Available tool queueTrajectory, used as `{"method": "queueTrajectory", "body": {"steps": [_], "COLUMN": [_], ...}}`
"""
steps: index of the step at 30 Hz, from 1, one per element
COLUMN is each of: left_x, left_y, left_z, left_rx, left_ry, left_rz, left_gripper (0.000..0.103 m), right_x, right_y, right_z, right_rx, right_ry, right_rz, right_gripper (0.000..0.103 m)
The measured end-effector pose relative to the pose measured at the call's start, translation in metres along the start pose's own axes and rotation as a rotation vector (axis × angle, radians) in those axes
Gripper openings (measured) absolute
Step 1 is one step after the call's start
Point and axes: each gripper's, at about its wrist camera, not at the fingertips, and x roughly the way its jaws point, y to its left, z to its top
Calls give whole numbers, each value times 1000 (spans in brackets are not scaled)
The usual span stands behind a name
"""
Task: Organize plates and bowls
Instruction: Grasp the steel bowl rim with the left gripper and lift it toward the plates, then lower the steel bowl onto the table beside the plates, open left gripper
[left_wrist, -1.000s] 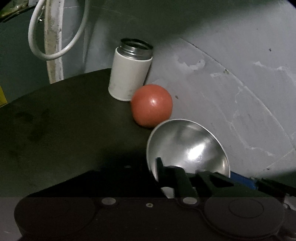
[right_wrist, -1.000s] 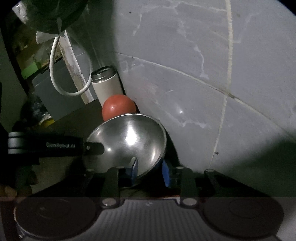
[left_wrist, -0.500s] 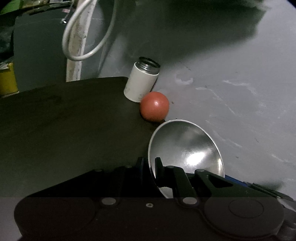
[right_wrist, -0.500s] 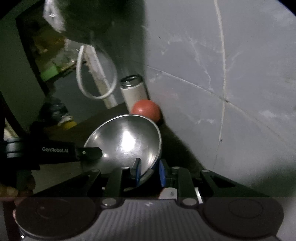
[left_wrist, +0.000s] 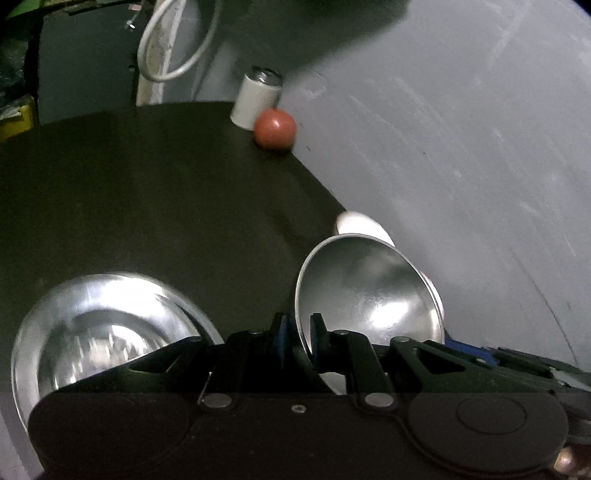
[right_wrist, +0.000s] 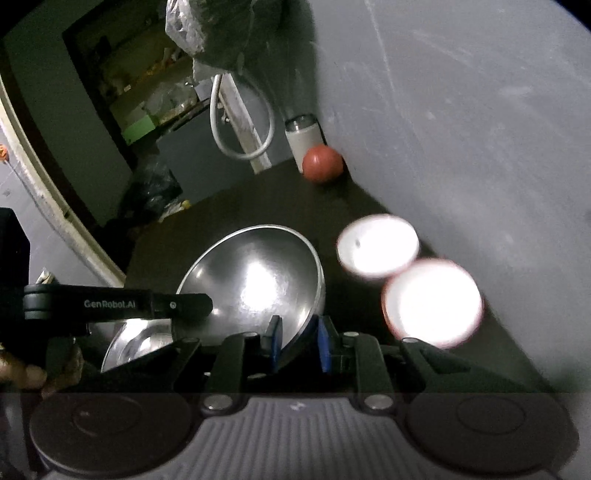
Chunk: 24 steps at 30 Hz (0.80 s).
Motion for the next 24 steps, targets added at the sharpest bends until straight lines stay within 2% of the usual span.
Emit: {"method": "queueTrajectory", "body": {"steps": [4,11,24], "left_x": [-3,-4,-9], "left_y": [-12,-18,-15], "left_z": [-26,-59,-81], "left_rx": [34,31,29], "left_ry": [41,125,197], "left_rz": [-9,-5,55], "left_gripper": [14,15,15], "right_x": [-23,-46,-42], "right_y": [-9,-17,-12], "right_z": [-25,-53,-67], "right_rx": [15,11,-32], "right_ry": [32,92,169], "right_rz": [5,8,39], "right_gripper": [23,23,25]}}
